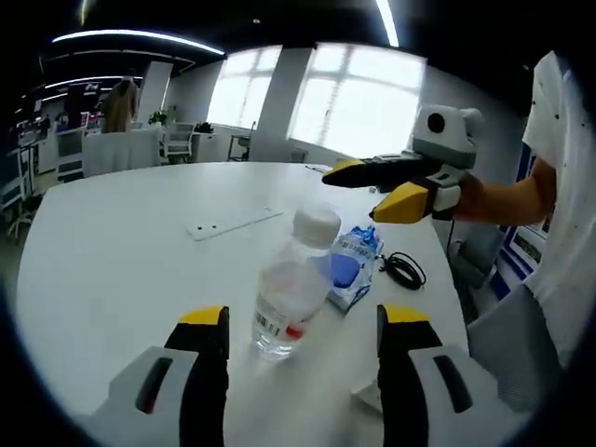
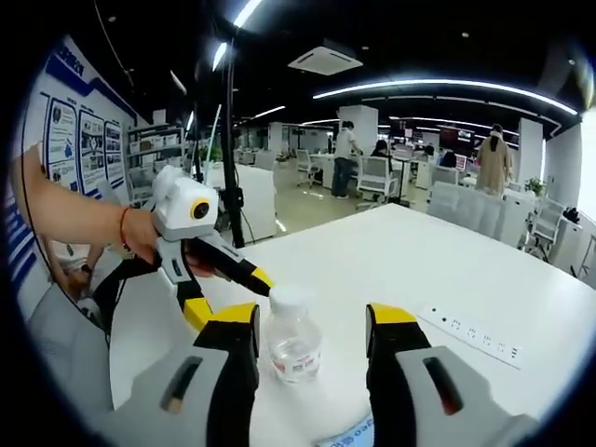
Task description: Arrange the tabletop items into an orderly group along one side of the table until the central work area is clear of visible clutter.
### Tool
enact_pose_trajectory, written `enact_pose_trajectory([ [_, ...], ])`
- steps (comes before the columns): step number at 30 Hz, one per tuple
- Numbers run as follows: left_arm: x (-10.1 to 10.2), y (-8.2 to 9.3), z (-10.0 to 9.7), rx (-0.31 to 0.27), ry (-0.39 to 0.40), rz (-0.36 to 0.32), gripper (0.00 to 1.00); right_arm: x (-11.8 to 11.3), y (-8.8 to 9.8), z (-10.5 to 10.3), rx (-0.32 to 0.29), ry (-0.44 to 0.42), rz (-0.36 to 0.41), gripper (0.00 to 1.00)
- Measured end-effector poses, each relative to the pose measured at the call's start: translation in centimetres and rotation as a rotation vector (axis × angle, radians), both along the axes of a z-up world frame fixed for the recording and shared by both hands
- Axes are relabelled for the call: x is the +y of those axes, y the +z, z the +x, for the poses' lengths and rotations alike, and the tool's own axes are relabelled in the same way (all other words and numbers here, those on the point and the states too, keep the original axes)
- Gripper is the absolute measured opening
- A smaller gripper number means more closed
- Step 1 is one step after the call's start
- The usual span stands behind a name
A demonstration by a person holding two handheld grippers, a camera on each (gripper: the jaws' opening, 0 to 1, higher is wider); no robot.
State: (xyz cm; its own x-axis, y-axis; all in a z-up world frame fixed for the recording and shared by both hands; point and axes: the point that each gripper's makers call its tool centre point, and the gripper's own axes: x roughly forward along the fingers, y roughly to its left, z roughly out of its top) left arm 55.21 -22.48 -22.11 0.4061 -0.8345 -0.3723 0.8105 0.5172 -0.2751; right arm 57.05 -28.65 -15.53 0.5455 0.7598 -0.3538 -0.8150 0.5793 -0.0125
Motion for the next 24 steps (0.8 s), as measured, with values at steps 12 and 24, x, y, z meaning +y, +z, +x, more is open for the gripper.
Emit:
enact_pose_trajectory([
  [12, 0.6, 2.7, -2.1, -0.01, 0.063, -0.017, 0.7, -1.5, 0.7, -1.7, 0.015, 0.042, -0.01, 0.48],
  [24, 1.2, 5.1, -5.4, -0.001, 0.148, -0.039, 0.73, -4.0, 0.2, -3.7, 0.074, 0.069, -0.01, 0.52],
])
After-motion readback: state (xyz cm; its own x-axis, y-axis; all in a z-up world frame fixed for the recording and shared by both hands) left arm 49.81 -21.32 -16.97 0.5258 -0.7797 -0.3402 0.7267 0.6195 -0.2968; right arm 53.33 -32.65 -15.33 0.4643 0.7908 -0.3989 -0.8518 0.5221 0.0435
